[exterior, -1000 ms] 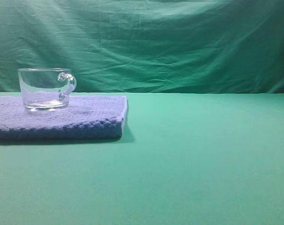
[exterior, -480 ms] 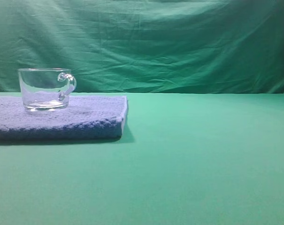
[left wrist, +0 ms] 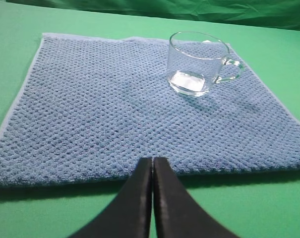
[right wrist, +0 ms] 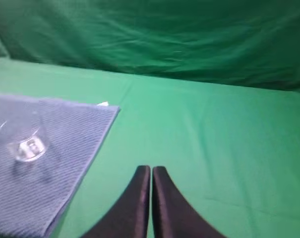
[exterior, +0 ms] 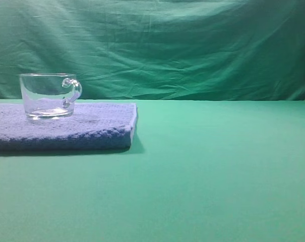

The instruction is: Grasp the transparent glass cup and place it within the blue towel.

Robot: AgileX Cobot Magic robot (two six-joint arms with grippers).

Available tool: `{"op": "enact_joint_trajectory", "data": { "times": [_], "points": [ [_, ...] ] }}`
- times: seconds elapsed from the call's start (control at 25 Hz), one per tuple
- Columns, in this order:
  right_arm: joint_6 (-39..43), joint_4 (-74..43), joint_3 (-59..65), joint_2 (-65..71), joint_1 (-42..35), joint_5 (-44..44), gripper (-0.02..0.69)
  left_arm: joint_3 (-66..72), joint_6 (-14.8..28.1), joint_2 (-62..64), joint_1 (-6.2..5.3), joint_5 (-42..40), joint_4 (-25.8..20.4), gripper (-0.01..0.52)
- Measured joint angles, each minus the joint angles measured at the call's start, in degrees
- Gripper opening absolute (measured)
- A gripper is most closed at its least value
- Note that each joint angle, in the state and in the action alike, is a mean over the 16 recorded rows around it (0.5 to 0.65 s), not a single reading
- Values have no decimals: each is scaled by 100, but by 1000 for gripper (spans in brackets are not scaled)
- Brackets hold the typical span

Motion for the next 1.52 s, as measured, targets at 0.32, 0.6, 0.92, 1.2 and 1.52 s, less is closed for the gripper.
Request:
{"op": "enact_joint_trajectory", "data": {
  "times": [0.32, 0.6, 0.92, 1.2, 1.52],
  "points": [
    [-283, -20, 1409, -1529, -992, -219, 0, 0, 0, 0, 0, 0, 0, 0],
    [-342, -35, 2505, -2263, -1290, -583, 0, 0, 0, 0, 0, 0, 0, 0],
    [-385, -46, 3225, -2413, -1311, -910, 0, 0, 0, 0, 0, 0, 0, 0],
    [-416, -55, 3372, -2413, -1311, -941, 0, 0, 0, 0, 0, 0, 0, 0],
    [-432, -59, 3372, -2413, -1311, -921, 0, 0, 0, 0, 0, 0, 0, 0]
  ]
}}
